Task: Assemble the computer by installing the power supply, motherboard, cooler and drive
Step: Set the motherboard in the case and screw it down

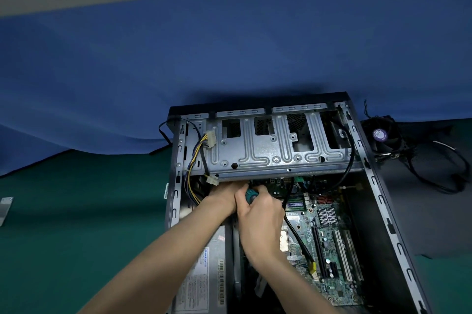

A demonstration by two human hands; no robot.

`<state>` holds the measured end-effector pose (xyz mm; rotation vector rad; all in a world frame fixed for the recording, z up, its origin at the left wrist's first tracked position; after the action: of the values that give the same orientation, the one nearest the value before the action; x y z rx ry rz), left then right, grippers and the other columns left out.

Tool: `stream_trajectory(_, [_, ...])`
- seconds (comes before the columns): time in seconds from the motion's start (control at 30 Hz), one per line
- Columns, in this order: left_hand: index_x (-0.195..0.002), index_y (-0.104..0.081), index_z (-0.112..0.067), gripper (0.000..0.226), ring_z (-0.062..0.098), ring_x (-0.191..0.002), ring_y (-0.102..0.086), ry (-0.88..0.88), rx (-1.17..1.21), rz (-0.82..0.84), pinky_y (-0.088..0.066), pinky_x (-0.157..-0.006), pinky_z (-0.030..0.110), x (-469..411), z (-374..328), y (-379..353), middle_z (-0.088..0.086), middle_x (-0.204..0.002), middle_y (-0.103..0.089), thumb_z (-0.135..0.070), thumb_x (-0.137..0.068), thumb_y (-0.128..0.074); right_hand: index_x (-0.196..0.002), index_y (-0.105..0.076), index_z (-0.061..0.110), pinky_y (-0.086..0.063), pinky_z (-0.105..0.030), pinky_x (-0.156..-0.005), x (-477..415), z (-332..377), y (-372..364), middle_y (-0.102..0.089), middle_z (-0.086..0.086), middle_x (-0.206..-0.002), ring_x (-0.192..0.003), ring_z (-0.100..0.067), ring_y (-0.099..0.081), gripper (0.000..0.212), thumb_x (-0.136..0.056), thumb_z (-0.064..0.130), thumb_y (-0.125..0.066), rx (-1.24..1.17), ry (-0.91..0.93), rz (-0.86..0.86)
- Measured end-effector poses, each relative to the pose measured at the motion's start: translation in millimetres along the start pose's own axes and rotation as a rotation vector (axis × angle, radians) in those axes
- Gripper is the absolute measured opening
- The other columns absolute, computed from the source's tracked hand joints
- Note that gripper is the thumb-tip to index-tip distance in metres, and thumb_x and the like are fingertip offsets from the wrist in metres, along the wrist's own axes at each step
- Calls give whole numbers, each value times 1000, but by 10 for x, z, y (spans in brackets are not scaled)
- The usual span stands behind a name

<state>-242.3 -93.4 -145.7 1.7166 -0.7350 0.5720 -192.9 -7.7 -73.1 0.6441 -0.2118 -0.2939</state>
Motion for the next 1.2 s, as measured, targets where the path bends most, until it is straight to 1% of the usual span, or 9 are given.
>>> stream_trajectory(0.1, [-132,-40,-13,36,28,-129,-40,-18,-3,4,-31,-102,30,-2,-38,-3,13,-142,-40,-27,-99,-42,-80,-61,-1,-46,-42,-56,29,-13,42,-61,-21,-58,-55,-37,-58,30,-95,24,-55,-41,16,-13])
stream_trajectory(0.2, [-129,-42,-13,34,29,-126,-43,-14,-9,3,-33,-100,30,-9,-37,-2,14,-138,-44,-28,-98,-44,-74,-60,1,-43,-39,-50,53,-29,94,-57,-17,-51,-47,-34,-54,27,-93,20,-59,-43,39,-44])
stream_trajectory(0.37, [-125,-42,-12,31,31,-122,-45,-23,-29,-12,-35,-97,32,-6,-40,0,15,-133,-46,-28,-99,-40,-82,-63,-2,-41,-39,-50,31,-55,-2,-55,-14,-53,-47,-32,-53,25,-94,19,-58,-28,53,27])
stream_trajectory(0.5, [-125,-42,-12,31,31,-121,-46,-20,-35,-11,-36,-95,31,-16,-33,-9,15,-132,-47,-27,-99,-40,-75,-62,1,-26,-24,-45,24,-54,84,-41,3,-44,-38,-18,-36,22,-91,15,-63,-45,65,-25])
stream_trajectory(0.57, [-125,-42,-11,31,30,-122,-46,-17,-30,-12,-35,-97,31,-19,-26,-10,15,-133,-47,-26,-98,-41,-74,-62,3,-25,-24,-46,20,-60,75,-41,3,-44,-39,-19,-38,20,-90,16,-63,-52,63,-15])
stream_trajectory(0.7, [-127,-41,-12,32,29,-123,-44,-31,-26,-19,-34,-101,33,-7,-30,2,14,-134,-45,-27,-98,-42,-78,-62,2,-31,-29,-49,21,-103,-2,-45,-2,-49,-45,-26,-46,22,-92,19,-61,-60,46,25])
stream_trajectory(0.83, [-126,-41,-12,32,29,-123,-44,-30,-35,-17,-35,-101,33,-13,-16,-8,15,-134,-46,-27,-98,-43,-79,-63,2,-30,-28,-49,26,-95,12,-47,-3,-48,-44,-26,-46,20,-91,19,-62,-55,59,13])
stream_trajectory(1.0, [-126,-42,-13,32,29,-123,-45,-9,-28,-14,-35,-99,32,-31,6,-18,14,-134,-46,-28,-97,-43,-83,-64,0,-40,-36,-49,33,-64,-3,-56,-13,-53,-48,-31,-52,22,-92,19,-61,-52,89,25])
stream_trajectory(1.2, [-123,-43,-13,30,28,-120,-46,-4,-9,-19,-36,-96,30,-41,13,-27,13,-131,-48,-29,-98,-42,-80,-64,0,-33,-29,-51,38,-81,35,-51,-7,-52,-48,-28,-47,21,-91,18,-63,-40,76,0])
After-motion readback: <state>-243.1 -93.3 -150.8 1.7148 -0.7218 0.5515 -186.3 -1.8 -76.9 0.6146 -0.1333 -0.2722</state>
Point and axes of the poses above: each hand's wrist, its own x-axis away from the middle knuckle, its own y-axis out of the back of the hand, z = x × y, the point moved 10 cm from there along -x, towards the middle knuckle
